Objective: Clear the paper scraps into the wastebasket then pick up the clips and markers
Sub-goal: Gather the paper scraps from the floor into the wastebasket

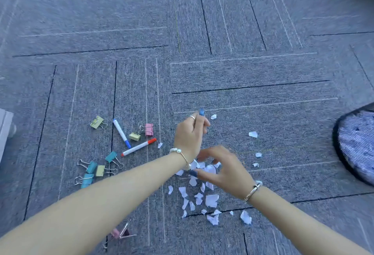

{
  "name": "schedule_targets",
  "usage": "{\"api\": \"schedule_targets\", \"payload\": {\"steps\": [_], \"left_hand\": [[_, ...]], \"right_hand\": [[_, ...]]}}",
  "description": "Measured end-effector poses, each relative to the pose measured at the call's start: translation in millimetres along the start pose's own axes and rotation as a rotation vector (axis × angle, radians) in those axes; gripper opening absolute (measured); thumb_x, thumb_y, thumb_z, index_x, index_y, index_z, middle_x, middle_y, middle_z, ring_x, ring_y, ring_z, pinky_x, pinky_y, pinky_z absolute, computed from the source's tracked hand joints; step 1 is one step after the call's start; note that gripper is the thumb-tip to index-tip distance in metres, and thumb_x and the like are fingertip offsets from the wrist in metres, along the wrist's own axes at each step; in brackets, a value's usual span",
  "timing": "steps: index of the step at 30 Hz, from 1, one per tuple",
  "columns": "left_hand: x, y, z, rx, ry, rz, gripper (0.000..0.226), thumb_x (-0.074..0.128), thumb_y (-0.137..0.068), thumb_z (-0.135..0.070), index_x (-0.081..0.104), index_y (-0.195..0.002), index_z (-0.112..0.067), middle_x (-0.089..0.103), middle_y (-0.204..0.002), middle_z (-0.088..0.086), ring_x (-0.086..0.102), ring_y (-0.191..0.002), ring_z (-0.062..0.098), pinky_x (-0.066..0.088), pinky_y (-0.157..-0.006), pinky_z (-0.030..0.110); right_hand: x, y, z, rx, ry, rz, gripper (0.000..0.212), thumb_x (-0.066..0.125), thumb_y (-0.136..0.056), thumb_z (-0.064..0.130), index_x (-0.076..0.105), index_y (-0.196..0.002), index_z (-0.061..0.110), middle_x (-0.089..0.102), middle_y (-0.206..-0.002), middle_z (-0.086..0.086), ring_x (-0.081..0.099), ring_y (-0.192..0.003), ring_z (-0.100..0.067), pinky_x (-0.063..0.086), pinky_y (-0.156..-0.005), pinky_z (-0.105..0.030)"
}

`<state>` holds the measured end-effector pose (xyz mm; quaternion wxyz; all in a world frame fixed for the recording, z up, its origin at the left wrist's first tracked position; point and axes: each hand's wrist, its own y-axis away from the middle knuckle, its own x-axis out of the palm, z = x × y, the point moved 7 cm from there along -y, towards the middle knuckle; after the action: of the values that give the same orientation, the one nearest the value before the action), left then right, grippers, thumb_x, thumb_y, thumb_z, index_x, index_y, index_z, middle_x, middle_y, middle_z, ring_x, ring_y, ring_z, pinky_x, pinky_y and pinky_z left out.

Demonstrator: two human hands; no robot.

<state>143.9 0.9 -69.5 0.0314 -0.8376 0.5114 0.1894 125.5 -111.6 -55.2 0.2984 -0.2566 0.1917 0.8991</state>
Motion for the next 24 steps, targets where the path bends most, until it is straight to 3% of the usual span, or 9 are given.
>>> {"api": "schedule_targets", "payload": {"steps": [6, 9, 13, 18, 24], "left_hand": [[6, 1, 13, -0.118, 0.133, 0.091, 0.036, 0.038, -0.096, -0.022, 0.059, -0.067, -0.017, 0.054, -0.055, -0.002, 0.049, -0.052, 0.013, 0.041, -0.054, 0.031], [7, 3, 21, -0.171, 0.245, 0.110, 0.037, 0.037, -0.096, -0.021, 0.059, -0.067, -0.013, 0.053, -0.055, 0.000, 0.048, -0.051, 0.010, 0.040, -0.052, 0.022], [6, 11, 29, -0.223, 0.314, 0.131, 0.043, 0.036, -0.096, -0.026, 0.057, -0.063, -0.010, 0.052, -0.053, 0.002, 0.046, -0.046, 0.006, 0.037, -0.048, 0.016], [1, 24, 33, -0.272, 0.387, 0.133, 0.051, 0.031, -0.097, -0.029, 0.056, -0.058, -0.009, 0.050, -0.050, 0.004, 0.045, -0.043, 0.007, 0.036, -0.046, 0.016], [-14, 28, 28, -0.338, 0.449, 0.144, 0.055, 0.026, -0.097, -0.037, 0.057, -0.064, -0.007, 0.052, -0.053, 0.004, 0.046, -0.047, 0.010, 0.036, -0.047, 0.019]], "right_hand": [[10, -4, 10, -0.002, -0.022, -0.056, 0.022, 0.064, -0.075, 0.042, 0.063, -0.083, 0.022, 0.059, -0.079, 0.018, 0.052, -0.080, 0.000, 0.041, -0.068, -0.011], [11, -3, 12, 0.019, -0.043, -0.034, 0.013, 0.068, -0.077, 0.031, 0.066, -0.084, 0.021, 0.057, -0.077, 0.023, 0.051, -0.080, 0.008, 0.039, -0.068, -0.005], [17, 3, 12, 0.115, -0.205, 0.051, 0.016, 0.061, -0.082, 0.034, 0.069, -0.086, 0.021, 0.067, -0.082, 0.015, 0.058, -0.075, 0.003, 0.043, -0.064, -0.010], [27, 7, 15, 0.205, -0.319, 0.099, 0.016, 0.059, -0.084, 0.022, 0.069, -0.086, 0.009, 0.056, -0.046, 0.025, 0.049, -0.044, 0.010, 0.033, -0.044, -0.005], [38, 12, 9, 0.274, -0.327, 0.120, 0.012, 0.063, -0.082, 0.021, 0.069, -0.084, 0.011, 0.066, -0.073, 0.007, 0.052, -0.047, 0.009, 0.036, -0.045, -0.005]]}}
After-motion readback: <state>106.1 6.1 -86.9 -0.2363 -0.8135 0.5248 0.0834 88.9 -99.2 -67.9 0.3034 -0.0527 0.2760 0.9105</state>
